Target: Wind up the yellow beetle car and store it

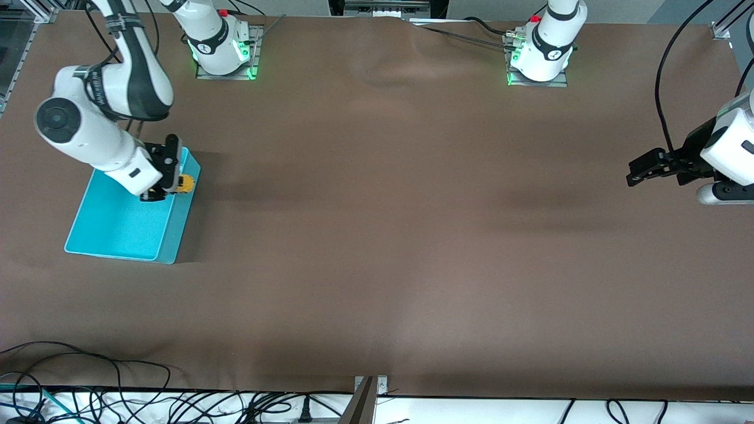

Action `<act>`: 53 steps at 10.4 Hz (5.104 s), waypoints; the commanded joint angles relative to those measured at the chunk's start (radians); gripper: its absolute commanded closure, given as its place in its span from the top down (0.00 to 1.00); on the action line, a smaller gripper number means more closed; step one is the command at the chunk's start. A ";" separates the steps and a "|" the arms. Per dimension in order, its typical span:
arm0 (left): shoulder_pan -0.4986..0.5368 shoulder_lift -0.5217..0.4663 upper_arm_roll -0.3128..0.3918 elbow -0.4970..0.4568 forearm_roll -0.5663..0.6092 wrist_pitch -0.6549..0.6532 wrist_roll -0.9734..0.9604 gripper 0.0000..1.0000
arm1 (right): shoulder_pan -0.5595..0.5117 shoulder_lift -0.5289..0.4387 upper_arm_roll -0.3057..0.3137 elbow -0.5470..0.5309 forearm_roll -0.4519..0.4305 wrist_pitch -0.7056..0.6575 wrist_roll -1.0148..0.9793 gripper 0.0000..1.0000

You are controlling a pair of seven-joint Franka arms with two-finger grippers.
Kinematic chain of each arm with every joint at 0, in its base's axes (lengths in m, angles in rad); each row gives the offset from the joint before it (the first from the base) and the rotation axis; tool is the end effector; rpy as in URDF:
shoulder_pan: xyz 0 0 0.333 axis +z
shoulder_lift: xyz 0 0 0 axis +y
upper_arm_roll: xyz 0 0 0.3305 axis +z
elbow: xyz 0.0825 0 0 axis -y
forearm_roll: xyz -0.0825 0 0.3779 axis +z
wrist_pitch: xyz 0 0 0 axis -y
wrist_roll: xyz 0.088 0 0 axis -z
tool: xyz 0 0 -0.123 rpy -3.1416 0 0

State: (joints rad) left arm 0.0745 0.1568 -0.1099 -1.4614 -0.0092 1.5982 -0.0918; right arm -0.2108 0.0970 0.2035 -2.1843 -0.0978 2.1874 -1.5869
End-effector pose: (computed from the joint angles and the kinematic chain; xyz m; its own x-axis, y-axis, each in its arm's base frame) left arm 0.5995 -0.0172 0.5869 0.9981 0.0576 -0.0214 0.0581 -0.9980 0.0245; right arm 0.5305 -0.0093 0.3405 -0.0713 0.9960 -0.0531 0.9934 0.0662 -0.0936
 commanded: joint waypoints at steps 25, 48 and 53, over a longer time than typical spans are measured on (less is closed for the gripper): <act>0.007 -0.003 0.001 0.004 -0.023 0.002 0.024 1.00 | -0.483 0.196 0.089 -0.097 -0.030 0.232 -0.837 1.00; 0.007 -0.003 0.001 0.004 -0.023 0.002 0.024 1.00 | 0.149 -0.158 -0.090 0.345 0.170 -0.327 1.136 1.00; 0.007 -0.003 0.001 0.004 -0.021 0.002 0.024 1.00 | 0.177 -0.169 -0.096 0.343 0.156 -0.423 1.421 1.00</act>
State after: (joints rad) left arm 0.0752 0.1568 -0.1085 -1.4614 -0.0092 1.5983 -0.0918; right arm -0.0508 -0.0738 0.1274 -1.8693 0.0564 1.8092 -0.2237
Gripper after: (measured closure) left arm 0.000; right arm 0.000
